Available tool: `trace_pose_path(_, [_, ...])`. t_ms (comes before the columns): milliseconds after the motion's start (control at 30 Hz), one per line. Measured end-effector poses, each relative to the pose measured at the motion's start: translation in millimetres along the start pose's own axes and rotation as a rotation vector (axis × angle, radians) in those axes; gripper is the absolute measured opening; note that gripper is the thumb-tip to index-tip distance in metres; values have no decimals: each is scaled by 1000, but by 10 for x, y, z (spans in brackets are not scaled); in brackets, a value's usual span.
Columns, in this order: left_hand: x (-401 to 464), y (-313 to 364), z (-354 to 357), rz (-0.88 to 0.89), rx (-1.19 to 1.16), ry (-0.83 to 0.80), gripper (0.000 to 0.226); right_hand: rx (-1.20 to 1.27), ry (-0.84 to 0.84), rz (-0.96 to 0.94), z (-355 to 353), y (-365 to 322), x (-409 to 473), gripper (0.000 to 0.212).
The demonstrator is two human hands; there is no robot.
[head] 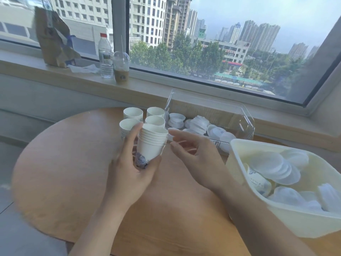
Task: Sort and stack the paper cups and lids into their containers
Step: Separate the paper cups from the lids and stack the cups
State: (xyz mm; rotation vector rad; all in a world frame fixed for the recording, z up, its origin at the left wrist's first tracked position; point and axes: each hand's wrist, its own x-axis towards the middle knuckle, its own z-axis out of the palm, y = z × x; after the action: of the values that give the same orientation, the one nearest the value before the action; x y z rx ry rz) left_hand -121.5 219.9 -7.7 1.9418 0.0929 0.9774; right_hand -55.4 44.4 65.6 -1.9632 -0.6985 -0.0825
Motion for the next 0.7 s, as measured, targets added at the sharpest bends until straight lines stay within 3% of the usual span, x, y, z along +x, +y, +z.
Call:
trace_pose_path(333, [305, -421, -227, -90, 110, 51, 84, -370, -106, 60, 434, 284, 457, 50])
trace_pose_path(700, [319, -590, -258, -215, 212, -26, 84, -339, 0, 56, 539, 471, 511, 18])
